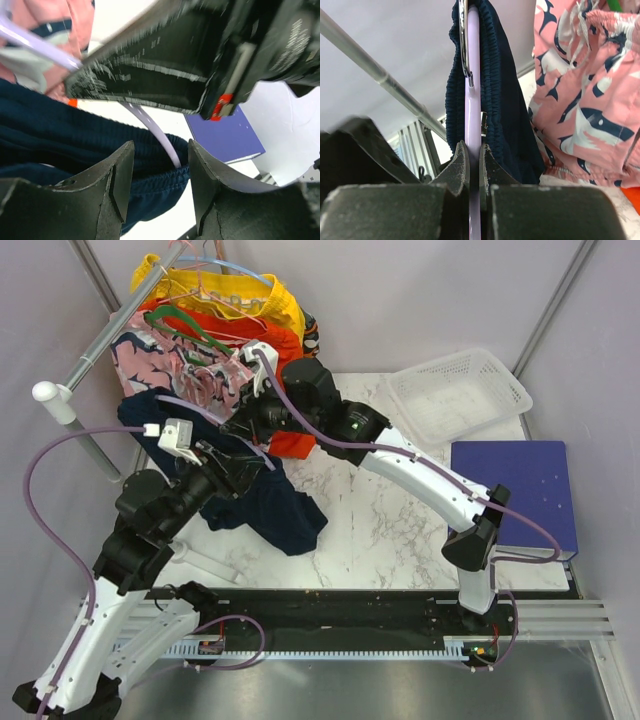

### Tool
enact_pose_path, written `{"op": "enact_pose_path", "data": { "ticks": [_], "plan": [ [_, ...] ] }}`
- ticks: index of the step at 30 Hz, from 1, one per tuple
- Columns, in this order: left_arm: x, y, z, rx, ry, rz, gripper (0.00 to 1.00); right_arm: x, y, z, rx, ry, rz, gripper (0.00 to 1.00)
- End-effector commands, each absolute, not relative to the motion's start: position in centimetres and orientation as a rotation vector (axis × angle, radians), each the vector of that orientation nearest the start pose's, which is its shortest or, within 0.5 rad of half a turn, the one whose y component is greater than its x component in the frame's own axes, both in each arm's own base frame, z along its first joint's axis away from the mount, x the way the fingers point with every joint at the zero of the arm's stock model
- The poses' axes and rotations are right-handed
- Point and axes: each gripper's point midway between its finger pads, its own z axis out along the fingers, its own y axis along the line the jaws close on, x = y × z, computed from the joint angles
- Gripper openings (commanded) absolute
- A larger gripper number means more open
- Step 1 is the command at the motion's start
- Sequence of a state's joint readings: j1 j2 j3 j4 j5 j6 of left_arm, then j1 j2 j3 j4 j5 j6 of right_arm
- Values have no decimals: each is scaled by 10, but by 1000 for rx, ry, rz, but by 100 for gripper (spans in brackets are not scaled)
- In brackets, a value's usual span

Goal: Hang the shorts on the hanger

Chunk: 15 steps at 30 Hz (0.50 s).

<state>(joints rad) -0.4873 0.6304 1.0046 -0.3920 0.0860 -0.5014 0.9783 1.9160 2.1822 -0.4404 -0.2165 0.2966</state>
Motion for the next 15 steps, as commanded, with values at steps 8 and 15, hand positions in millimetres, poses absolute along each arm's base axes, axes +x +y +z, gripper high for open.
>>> {"op": "enact_pose_path", "data": {
  "ticks": [8,15],
  "plan": [
    [224,-168,370,-60,1628,-926,42,264,510,497,-654,1416,1240,0],
    [240,-171,379,-179,1609,-963,11,265,511,495,-664,1408,1214,0]
  ]
}}
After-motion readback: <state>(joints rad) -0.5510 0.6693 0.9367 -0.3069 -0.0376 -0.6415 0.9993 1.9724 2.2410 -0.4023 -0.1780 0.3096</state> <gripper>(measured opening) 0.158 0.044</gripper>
